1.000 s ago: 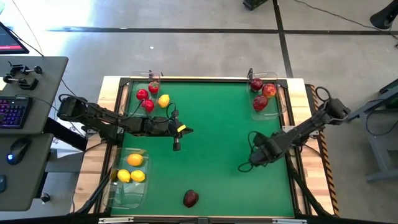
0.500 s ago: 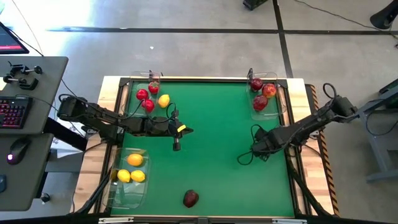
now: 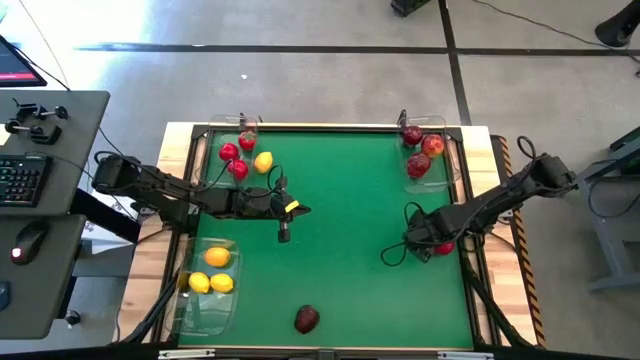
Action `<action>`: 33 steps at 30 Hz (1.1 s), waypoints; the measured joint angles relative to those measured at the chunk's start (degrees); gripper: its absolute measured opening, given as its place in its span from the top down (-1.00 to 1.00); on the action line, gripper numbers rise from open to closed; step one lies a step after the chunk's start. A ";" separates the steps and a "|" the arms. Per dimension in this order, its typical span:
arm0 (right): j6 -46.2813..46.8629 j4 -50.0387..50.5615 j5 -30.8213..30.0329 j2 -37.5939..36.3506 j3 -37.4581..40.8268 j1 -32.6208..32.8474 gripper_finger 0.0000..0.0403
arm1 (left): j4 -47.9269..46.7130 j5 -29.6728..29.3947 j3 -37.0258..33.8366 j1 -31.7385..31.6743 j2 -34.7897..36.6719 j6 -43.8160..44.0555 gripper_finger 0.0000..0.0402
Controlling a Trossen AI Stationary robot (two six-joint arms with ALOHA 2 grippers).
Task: Sort produce into baskets
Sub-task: Put the tomato into the top left bin
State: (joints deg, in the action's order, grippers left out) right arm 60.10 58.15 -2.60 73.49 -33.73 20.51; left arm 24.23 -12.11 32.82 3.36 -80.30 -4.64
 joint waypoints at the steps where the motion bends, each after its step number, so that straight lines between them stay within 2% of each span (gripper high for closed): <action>1: -0.16 -0.09 -0.31 0.00 -0.62 0.02 -0.64 | 0.00 -0.01 0.00 -0.01 -0.01 0.00 1.00; 8: -2.88 2.79 -3.14 0.00 -6.46 0.15 -0.51 | 0.00 -0.01 0.00 0.01 0.01 0.02 1.00; 14: -1.72 9.84 0.47 0.00 -11.60 3.08 -0.49 | 0.00 0.01 0.00 -0.01 -0.01 0.02 1.00; 18: 1.48 12.17 1.67 0.00 -10.30 5.25 -0.49 | 0.00 0.01 0.00 -0.01 0.01 0.02 1.00; 26: -0.03 8.18 3.35 0.02 -5.08 7.74 -0.49 | 0.00 0.01 0.00 0.00 -0.01 0.04 1.00; 33: -1.14 7.59 6.88 0.04 -4.79 7.78 -0.49 | 0.00 -0.01 0.00 -0.01 -0.01 0.05 1.00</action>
State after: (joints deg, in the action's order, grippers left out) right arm 58.96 65.74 4.27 73.54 -38.52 28.29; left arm 24.23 -12.12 32.82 3.36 -80.31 -4.60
